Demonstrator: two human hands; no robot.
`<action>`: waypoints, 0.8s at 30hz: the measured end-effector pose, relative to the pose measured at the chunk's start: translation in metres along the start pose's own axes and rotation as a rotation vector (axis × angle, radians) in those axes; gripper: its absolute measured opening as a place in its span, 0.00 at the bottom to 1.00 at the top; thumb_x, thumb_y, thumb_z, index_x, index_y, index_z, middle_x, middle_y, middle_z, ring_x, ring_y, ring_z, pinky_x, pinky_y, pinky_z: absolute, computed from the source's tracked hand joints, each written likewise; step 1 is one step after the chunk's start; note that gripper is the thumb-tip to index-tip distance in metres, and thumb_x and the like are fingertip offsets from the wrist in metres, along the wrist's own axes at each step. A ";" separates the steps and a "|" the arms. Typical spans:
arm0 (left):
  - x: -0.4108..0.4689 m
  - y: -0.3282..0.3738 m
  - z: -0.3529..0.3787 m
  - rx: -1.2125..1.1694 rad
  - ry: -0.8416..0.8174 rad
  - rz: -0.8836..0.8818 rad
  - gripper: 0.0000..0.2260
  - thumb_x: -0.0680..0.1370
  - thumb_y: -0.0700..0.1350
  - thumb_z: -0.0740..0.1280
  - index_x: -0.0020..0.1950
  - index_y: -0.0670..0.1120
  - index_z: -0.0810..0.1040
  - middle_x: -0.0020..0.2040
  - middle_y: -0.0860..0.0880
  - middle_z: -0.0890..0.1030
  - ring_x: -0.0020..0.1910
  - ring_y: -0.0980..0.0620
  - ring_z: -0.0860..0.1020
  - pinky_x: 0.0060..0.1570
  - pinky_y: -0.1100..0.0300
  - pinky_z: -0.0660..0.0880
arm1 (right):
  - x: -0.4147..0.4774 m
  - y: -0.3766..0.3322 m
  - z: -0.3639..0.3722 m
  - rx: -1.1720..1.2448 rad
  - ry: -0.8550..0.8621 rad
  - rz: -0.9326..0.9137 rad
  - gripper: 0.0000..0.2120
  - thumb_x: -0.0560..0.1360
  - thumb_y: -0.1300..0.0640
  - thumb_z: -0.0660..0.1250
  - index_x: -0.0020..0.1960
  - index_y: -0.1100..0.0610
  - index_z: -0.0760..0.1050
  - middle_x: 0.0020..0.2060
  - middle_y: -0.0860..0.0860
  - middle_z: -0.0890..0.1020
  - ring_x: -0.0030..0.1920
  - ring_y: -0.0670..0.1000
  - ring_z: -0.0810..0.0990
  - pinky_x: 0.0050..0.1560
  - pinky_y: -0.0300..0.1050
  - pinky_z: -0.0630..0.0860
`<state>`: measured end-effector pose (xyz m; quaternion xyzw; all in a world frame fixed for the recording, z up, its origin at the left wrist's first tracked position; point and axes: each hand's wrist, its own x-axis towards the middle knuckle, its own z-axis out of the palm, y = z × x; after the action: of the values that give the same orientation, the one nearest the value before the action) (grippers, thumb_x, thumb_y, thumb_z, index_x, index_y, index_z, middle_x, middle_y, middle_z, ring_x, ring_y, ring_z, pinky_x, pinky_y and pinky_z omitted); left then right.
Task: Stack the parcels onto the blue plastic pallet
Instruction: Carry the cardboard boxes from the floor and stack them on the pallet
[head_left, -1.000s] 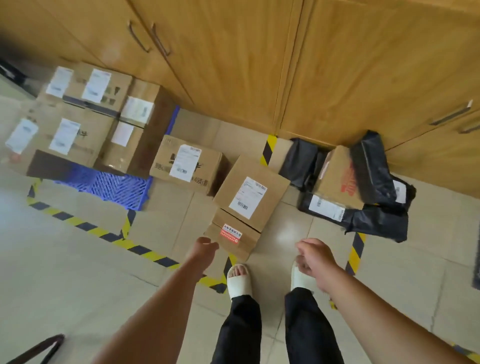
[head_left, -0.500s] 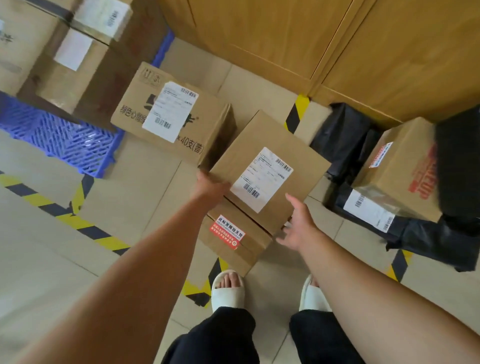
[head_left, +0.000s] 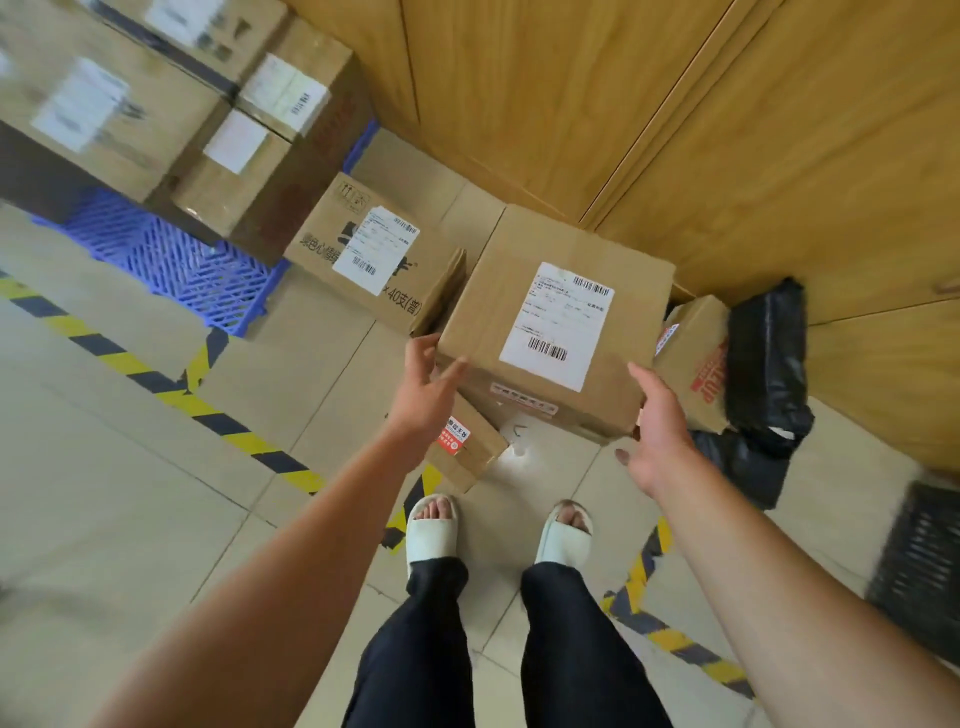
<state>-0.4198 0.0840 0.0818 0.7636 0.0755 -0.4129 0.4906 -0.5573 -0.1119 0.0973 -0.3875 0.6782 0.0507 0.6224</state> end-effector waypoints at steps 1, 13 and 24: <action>-0.030 0.020 -0.010 -0.049 -0.010 -0.005 0.15 0.81 0.49 0.64 0.67 0.51 0.66 0.65 0.49 0.77 0.55 0.52 0.79 0.52 0.59 0.77 | -0.034 -0.011 -0.009 -0.012 0.004 -0.027 0.26 0.68 0.37 0.68 0.65 0.44 0.76 0.61 0.45 0.82 0.60 0.51 0.79 0.55 0.53 0.73; -0.315 0.113 -0.128 -0.285 0.248 -0.145 0.08 0.80 0.54 0.65 0.54 0.51 0.75 0.50 0.46 0.78 0.44 0.51 0.77 0.44 0.51 0.77 | -0.315 -0.022 -0.045 -0.215 -0.160 -0.133 0.14 0.78 0.47 0.67 0.61 0.50 0.78 0.54 0.52 0.83 0.52 0.54 0.81 0.51 0.51 0.77; -0.447 0.076 -0.254 -0.617 0.617 -0.143 0.11 0.80 0.51 0.62 0.59 0.49 0.77 0.54 0.47 0.79 0.52 0.50 0.78 0.46 0.54 0.75 | -0.422 -0.028 0.095 -0.513 -0.634 -0.320 0.23 0.77 0.52 0.69 0.70 0.54 0.71 0.55 0.54 0.83 0.50 0.54 0.82 0.41 0.46 0.77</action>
<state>-0.5284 0.3809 0.4941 0.6619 0.3907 -0.1569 0.6202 -0.4961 0.1161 0.4603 -0.5950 0.3505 0.2370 0.6834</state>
